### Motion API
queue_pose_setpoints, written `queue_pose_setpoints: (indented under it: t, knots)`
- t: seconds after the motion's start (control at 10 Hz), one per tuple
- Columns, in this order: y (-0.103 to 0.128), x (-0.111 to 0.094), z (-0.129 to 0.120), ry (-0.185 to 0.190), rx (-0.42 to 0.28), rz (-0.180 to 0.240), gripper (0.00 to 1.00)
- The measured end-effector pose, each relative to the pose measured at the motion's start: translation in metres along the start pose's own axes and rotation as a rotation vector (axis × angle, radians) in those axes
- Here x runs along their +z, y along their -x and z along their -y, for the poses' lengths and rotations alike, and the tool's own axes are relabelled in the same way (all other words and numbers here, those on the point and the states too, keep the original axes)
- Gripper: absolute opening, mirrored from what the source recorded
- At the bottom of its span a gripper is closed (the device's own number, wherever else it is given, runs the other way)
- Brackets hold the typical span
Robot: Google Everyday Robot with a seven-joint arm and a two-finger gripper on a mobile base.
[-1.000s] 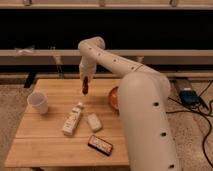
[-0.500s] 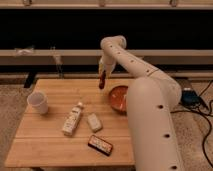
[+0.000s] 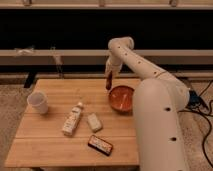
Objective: Place the pepper in the ceramic bowl
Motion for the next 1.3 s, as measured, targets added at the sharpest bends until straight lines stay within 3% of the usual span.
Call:
queue_pose_setpoints:
  t: [0.2, 0.6, 1.3]
  knots:
    - [0.008, -0.004, -0.026, 0.017, -0.013, -0.01, 0.0]
    - [0.012, -0.001, -0.046, 0.026, 0.0, 0.005, 0.0]
    - [0.025, -0.001, -0.068, 0.045, -0.063, 0.049, 0.0]
